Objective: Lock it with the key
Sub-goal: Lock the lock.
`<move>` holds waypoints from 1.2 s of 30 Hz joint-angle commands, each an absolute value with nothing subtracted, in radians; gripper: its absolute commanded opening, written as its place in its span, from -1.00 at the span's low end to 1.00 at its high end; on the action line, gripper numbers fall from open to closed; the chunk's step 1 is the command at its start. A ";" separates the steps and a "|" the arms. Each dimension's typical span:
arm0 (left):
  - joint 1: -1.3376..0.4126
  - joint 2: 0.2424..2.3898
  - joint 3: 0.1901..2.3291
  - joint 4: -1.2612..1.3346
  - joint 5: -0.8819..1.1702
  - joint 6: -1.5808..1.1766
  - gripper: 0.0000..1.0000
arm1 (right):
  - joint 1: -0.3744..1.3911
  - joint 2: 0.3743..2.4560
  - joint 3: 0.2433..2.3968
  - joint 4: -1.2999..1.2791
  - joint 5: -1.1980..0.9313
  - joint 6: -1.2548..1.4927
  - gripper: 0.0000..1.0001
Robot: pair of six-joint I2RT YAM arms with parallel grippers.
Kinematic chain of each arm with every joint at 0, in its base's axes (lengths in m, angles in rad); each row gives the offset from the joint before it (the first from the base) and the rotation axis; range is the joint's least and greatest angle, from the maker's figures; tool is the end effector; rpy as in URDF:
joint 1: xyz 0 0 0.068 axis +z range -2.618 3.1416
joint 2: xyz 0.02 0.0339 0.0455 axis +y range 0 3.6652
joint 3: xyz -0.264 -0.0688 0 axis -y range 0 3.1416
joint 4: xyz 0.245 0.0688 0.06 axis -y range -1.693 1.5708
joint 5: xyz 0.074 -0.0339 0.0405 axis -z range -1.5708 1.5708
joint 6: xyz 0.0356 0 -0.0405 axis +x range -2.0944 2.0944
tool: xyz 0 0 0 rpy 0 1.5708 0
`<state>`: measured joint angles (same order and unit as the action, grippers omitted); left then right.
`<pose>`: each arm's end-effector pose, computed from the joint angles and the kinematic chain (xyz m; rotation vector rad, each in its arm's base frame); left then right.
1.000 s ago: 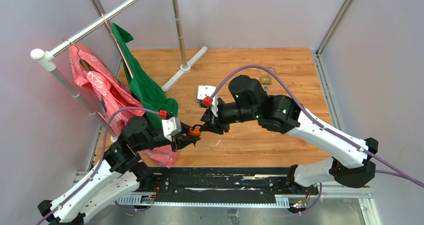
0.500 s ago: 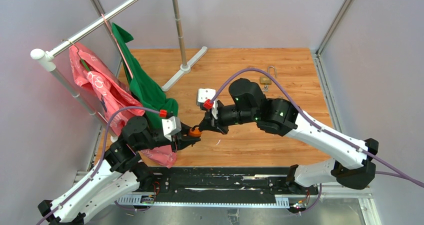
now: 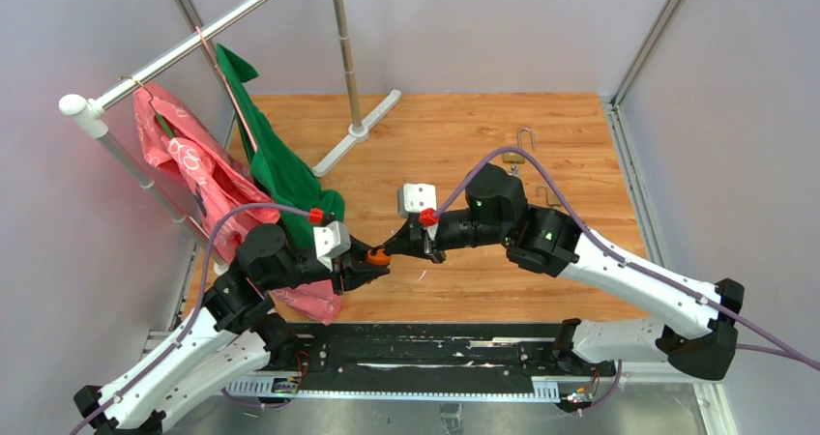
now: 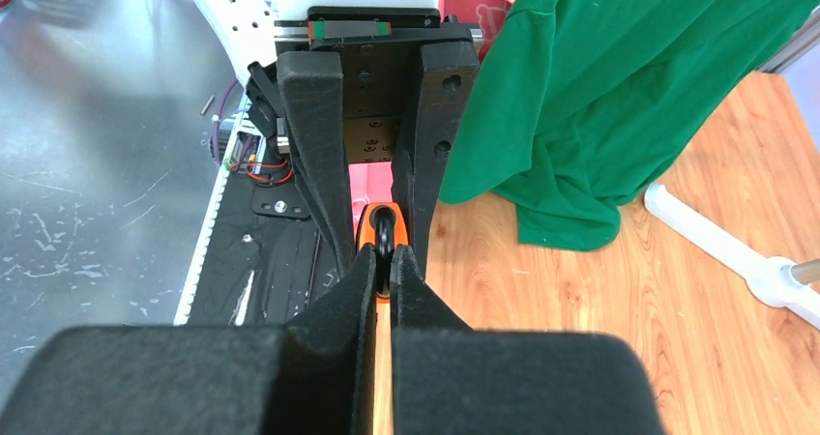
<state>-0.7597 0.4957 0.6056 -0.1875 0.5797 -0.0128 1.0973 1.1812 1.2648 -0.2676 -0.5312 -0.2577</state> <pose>0.0795 -0.1024 0.3175 1.0468 1.3981 -1.0520 0.1033 0.2412 0.4188 -1.4533 1.1536 1.0626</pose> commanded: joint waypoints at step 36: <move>-0.718 0.435 0.720 0.013 0.480 0.077 -1.00 | 1.058 1.231 0.836 -0.070 -0.252 -0.300 -1.00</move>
